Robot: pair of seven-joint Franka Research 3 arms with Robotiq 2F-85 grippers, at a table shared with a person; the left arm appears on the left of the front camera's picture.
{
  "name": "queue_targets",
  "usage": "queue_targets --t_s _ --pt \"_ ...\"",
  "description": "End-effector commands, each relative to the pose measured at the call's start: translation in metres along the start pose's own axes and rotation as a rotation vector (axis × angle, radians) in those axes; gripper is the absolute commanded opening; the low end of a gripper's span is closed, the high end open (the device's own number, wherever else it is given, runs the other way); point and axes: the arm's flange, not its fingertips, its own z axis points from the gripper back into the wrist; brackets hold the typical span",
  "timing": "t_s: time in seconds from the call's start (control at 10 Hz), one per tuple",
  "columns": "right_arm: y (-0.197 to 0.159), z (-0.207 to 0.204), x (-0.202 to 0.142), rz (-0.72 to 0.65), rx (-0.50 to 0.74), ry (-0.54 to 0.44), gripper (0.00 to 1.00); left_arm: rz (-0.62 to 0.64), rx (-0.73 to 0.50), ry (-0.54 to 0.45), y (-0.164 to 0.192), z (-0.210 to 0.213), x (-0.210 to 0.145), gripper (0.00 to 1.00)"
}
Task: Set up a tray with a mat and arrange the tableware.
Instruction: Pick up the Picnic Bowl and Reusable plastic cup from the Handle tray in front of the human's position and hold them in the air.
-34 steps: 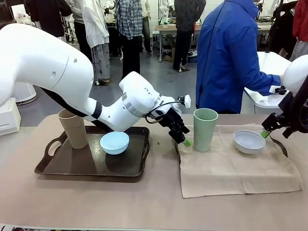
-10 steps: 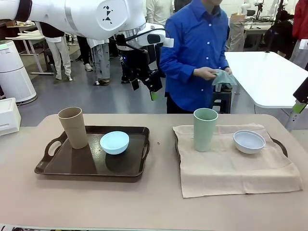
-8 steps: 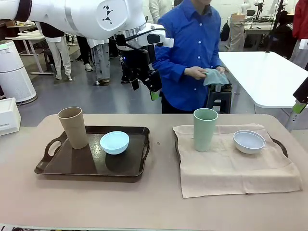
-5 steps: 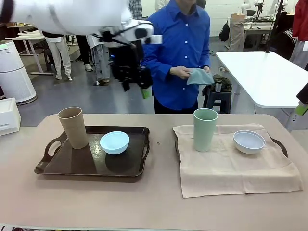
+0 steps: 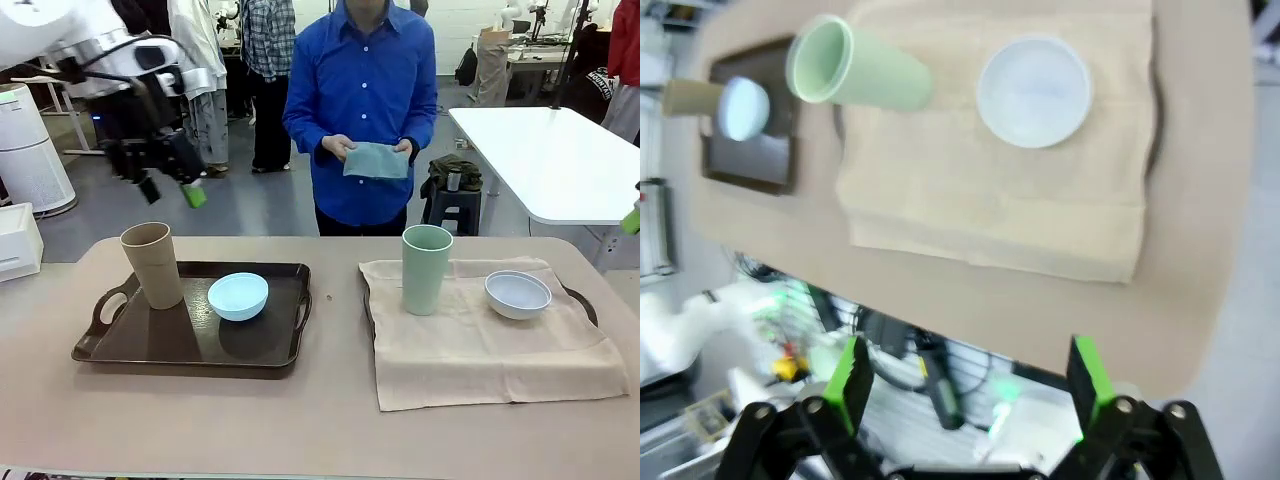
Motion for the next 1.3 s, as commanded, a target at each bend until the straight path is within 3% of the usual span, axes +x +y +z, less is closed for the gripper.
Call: queue_targets --t_s 0.0,0.2,0.3,0.7,0.8,0.9,1.2 --pt "-0.017 0.014 0.003 -0.035 0.211 -0.049 1.0 0.091 0.0 -0.036 0.031 0.011 -0.025 1.0" --pt "-0.034 0.02 0.001 -0.11 0.363 -0.111 1.0 0.12 -0.099 -0.135 0.079 0.025 -0.048 1.0" --pt "-0.04 0.018 -0.003 -0.127 0.401 -0.086 1.0 0.138 -0.195 -0.208 0.106 0.035 -0.063 1.0" --pt "-0.065 0.013 -0.019 -0.2 0.403 -0.053 1.0 0.244 -0.528 -0.347 0.176 0.025 -0.105 1.0" --pt "-0.059 0.009 -0.021 -0.104 0.186 -0.022 1.0 0.094 -0.412 -0.324 0.166 0.03 -0.1 1.0" --pt "-0.065 0.016 -0.018 -0.209 0.394 -0.058 1.0 0.257 -0.446 -0.329 0.173 0.036 -0.101 1.0" --pt "-0.065 0.016 -0.018 -0.209 0.394 -0.058 1.0 0.257 -0.446 -0.329 0.173 0.036 -0.101 1.0"
